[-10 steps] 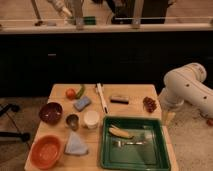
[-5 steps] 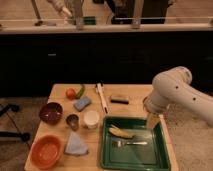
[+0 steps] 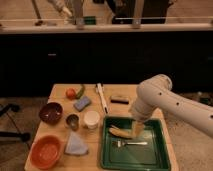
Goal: Place towel in purple bowl
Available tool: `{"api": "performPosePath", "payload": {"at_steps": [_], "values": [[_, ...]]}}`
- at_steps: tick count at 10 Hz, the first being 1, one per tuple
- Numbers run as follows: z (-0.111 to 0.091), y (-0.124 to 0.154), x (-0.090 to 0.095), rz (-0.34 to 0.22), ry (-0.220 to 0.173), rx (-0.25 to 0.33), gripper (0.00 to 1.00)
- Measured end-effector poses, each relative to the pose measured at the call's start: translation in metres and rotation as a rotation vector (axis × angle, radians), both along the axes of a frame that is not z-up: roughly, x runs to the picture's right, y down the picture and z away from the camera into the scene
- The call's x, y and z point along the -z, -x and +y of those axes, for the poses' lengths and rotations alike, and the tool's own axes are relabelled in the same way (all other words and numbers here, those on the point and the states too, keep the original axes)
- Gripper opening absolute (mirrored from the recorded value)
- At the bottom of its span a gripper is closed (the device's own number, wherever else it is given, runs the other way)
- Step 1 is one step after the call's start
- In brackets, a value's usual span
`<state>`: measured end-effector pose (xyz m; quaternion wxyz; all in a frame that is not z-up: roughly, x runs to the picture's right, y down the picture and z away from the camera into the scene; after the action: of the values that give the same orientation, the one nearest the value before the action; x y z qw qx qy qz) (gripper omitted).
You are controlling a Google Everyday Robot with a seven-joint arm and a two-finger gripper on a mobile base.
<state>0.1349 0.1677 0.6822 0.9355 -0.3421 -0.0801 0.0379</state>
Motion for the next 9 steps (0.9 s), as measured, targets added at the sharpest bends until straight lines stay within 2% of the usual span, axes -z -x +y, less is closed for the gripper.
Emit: {"api": "performPosePath", "payload": {"at_steps": [4, 5, 6, 8, 9], "values": [[0.000, 0.000, 0.000, -0.001, 0.000, -0.001, 0.80], [-0.001, 0.001, -0.001, -0.006, -0.003, -0.017, 0.80], [0.004, 0.003, -0.003, -0.032, -0.004, -0.063, 0.80], [0.020, 0.016, -0.007, -0.137, -0.005, -0.200, 0.80], [0.033, 0.029, -0.008, -0.200, -0.004, -0.287, 0.80]]}}
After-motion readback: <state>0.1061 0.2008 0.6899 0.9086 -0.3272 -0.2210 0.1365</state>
